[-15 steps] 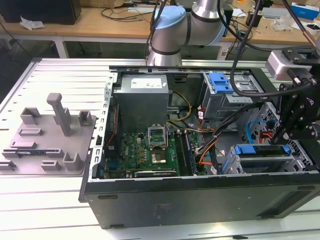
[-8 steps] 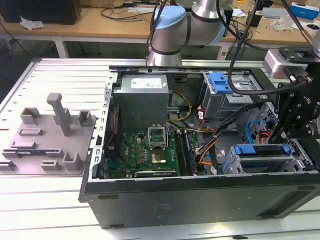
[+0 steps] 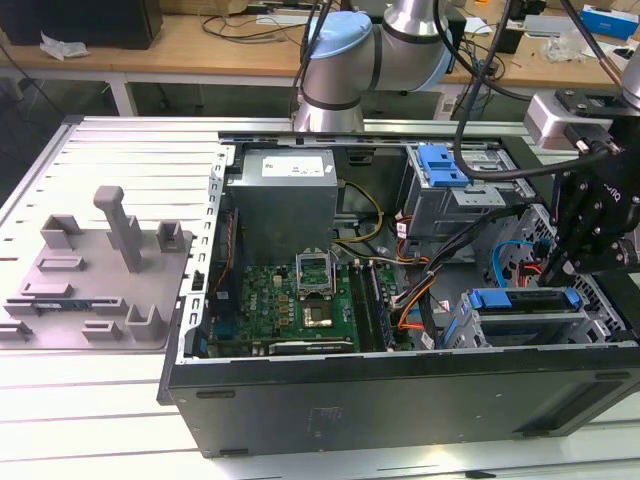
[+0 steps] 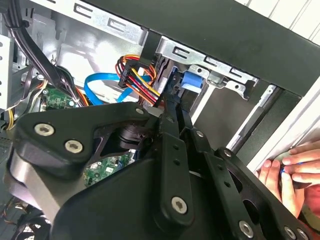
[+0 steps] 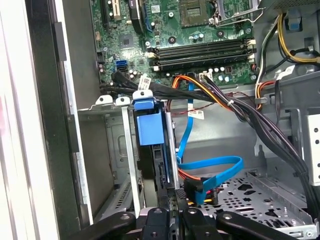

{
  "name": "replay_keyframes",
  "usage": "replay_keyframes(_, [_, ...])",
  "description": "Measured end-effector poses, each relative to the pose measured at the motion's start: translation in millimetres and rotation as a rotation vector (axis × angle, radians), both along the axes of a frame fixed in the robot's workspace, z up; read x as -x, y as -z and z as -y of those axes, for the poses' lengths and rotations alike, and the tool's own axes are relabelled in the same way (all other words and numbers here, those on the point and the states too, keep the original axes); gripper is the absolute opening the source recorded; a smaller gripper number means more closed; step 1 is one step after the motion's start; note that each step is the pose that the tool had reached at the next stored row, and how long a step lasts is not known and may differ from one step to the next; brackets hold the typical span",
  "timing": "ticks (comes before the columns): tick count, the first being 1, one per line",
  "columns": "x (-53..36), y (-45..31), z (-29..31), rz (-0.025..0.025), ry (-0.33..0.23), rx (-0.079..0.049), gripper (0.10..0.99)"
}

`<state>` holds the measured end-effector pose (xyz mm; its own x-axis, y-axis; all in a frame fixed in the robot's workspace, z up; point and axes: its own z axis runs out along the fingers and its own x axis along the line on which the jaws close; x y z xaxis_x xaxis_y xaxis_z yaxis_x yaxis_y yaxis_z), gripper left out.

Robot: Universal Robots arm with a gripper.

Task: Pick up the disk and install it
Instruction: 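Insert the first disk wire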

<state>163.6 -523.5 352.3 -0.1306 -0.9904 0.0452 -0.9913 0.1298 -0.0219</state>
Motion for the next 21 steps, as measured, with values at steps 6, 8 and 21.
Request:
replay_keyframes(6, [-0.5, 0.1, 0.0, 0.0, 0.002, 0.0, 0.169])
replay_keyframes(8, [-0.5, 0.1, 0.0, 0.0, 0.007, 0.0, 0.169])
replay_keyframes(21, [0.0, 1.1, 0.7, 0.0, 0.019, 0.0, 0.169])
